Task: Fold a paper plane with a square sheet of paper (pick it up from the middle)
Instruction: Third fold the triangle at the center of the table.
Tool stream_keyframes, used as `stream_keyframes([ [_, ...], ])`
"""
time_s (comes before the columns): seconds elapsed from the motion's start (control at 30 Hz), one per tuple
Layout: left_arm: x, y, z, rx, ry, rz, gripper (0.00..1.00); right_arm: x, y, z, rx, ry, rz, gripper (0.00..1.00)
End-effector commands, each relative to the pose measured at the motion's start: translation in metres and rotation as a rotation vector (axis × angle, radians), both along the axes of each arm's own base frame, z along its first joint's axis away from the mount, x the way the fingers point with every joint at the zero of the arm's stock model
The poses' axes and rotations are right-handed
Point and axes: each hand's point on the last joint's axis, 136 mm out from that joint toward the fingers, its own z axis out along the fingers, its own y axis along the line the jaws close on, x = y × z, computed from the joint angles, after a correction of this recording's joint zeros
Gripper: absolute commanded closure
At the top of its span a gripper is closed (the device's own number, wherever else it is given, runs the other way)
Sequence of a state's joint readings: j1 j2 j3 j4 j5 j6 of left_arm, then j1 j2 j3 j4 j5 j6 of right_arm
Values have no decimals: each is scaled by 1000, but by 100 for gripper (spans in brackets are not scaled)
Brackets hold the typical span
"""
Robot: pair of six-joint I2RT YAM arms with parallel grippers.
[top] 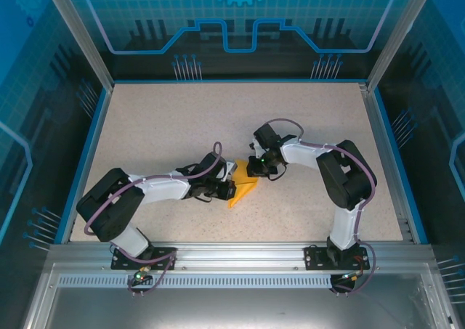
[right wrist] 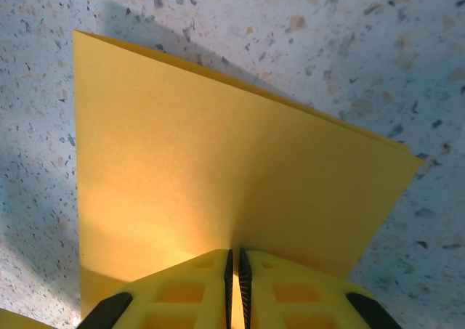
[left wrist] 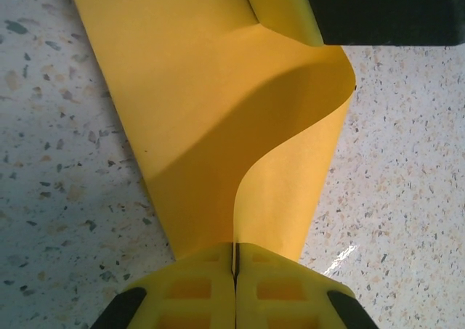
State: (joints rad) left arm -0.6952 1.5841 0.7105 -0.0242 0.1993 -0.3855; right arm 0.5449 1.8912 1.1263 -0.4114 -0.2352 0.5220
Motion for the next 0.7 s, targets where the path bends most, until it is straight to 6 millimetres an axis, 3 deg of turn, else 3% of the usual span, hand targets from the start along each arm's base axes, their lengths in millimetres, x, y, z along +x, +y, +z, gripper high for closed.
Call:
stream_keyframes([
  [0.0, 6, 1, 3, 9, -15, 1, 93, -8, -7, -11, -65, 36, 4, 85],
  [0.67, 11, 8, -7, 78, -5, 12, 93, -8, -7, -11, -65, 38, -1, 85],
])
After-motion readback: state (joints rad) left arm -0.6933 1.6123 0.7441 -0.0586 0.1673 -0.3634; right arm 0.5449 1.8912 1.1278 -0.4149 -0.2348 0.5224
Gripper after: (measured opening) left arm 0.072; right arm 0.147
